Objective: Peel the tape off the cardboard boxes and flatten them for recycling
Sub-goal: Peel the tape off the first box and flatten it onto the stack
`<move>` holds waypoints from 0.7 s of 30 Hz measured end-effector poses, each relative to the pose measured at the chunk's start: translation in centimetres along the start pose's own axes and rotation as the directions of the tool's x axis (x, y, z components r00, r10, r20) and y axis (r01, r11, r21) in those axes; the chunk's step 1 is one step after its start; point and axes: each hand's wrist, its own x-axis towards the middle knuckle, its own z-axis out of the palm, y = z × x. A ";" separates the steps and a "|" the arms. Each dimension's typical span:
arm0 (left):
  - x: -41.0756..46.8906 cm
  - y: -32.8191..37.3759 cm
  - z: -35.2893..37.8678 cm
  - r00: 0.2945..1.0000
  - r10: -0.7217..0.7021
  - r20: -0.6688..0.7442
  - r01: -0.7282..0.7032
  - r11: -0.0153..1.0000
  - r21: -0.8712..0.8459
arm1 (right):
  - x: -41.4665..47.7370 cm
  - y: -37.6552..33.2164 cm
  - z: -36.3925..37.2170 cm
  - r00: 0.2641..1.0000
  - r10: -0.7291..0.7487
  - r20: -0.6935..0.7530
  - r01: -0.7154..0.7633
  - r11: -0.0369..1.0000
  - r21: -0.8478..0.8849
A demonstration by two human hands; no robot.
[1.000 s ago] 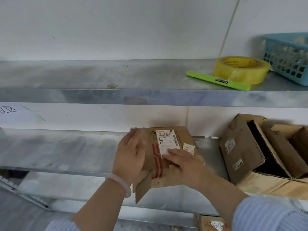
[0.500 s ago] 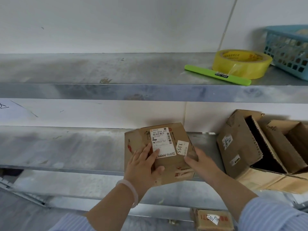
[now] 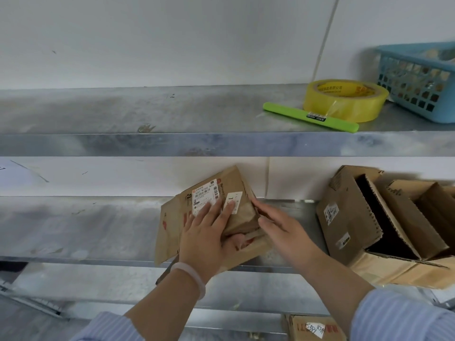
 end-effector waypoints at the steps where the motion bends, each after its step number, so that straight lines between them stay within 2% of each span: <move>1: 0.1 -0.1 -0.2 1.000 0.002 -0.024 -0.002 1.000 -0.028 | 0.1 0.1 -0.2 0.999 0.015 -0.036 -0.014 1.000 0.025; 4: 0.2 -0.9 -1.0 0.995 -0.015 -0.100 0.003 0.993 -0.117 | 0.8 0.9 -0.5 0.986 0.121 -0.112 -0.112 0.991 0.078; 7: 0.1 -1.6 -1.5 0.993 0.019 -0.118 -0.036 0.988 -0.148 | 1.6 1.5 -0.4 0.962 0.271 -0.040 -0.260 0.948 0.186; 8: 0.1 -1.7 -1.7 0.992 0.028 -0.125 -0.049 0.985 -0.164 | 1.7 1.5 -0.1 0.961 0.276 -0.033 -0.263 0.941 0.212; 11: 0.2 -2.3 -2.3 0.987 0.011 -0.161 -0.060 0.951 -0.303 | 1.4 0.1 0.5 0.972 0.156 -0.175 -0.121 0.974 0.194; 14: 0.7 -2.9 -3.1 0.989 -0.068 -0.132 -0.006 0.868 -0.496 | 1.3 -2.2 -0.2 0.950 -0.053 -0.308 0.098 0.986 0.134; 16: 1.2 -2.9 -3.4 0.986 -0.115 -0.121 0.023 0.810 -0.585 | 1.2 -3.5 -0.4 0.930 -0.156 -0.333 0.188 0.980 0.065; 19: 1.5 -2.8 -3.3 0.974 -0.183 -0.133 0.054 0.760 -0.648 | 1.0 -3.9 -0.1 0.925 -0.186 -0.331 0.191 0.981 -0.018; 21: 1.4 -2.8 -3.3 0.954 -0.246 -0.171 0.070 0.737 -0.672 | 0.8 -3.6 0.6 0.921 -0.262 -0.290 0.238 0.964 -0.117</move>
